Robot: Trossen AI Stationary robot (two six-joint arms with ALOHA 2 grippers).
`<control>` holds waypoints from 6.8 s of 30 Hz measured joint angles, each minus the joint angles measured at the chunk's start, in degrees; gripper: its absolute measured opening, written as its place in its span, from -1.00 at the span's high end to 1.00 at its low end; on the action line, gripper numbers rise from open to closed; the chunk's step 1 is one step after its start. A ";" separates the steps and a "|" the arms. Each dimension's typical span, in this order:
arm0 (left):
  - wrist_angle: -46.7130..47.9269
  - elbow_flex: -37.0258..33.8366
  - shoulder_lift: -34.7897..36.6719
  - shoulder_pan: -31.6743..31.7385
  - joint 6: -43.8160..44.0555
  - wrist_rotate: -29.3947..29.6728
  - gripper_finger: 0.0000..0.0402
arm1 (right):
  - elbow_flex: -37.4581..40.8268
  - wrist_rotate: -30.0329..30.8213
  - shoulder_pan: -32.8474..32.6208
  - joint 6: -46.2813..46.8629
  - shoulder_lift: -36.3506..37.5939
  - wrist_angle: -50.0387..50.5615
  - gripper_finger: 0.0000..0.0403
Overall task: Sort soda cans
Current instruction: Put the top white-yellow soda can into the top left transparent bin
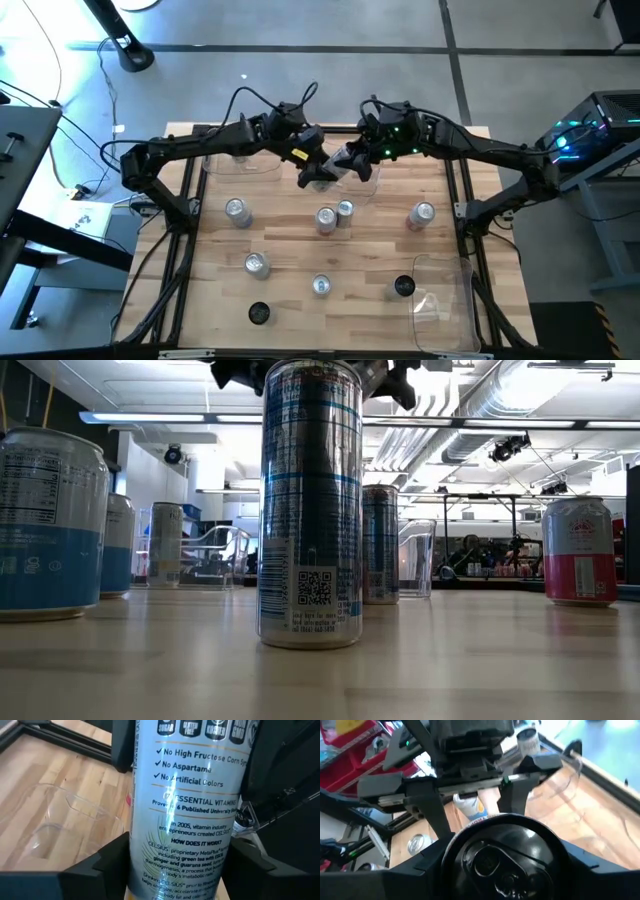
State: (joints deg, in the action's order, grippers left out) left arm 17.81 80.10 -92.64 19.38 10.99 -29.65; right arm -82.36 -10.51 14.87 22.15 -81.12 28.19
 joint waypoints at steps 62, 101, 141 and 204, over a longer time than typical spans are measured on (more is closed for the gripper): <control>-38.45 0.06 7.49 3.26 17.37 7.85 -0.17 | -5.53 11.64 -1.86 -8.57 -2.64 -20.19 -0.61; -3.10 0.08 11.00 1.47 1.30 3.03 -0.90 | -10.87 10.88 -7.91 -12.13 -5.20 25.52 -0.14; 9.48 -0.05 9.16 3.43 0.70 1.38 -0.17 | -10.93 11.77 -10.02 -13.67 -7.37 22.82 -0.87; 34.76 -6.61 0.02 30.18 -8.71 31.86 -0.65 | -10.93 16.31 -4.04 -10.18 0.50 21.06 -0.76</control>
State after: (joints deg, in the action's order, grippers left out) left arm 52.57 73.49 -92.62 49.56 2.28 2.21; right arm -93.30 5.80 10.83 11.97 -80.62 49.25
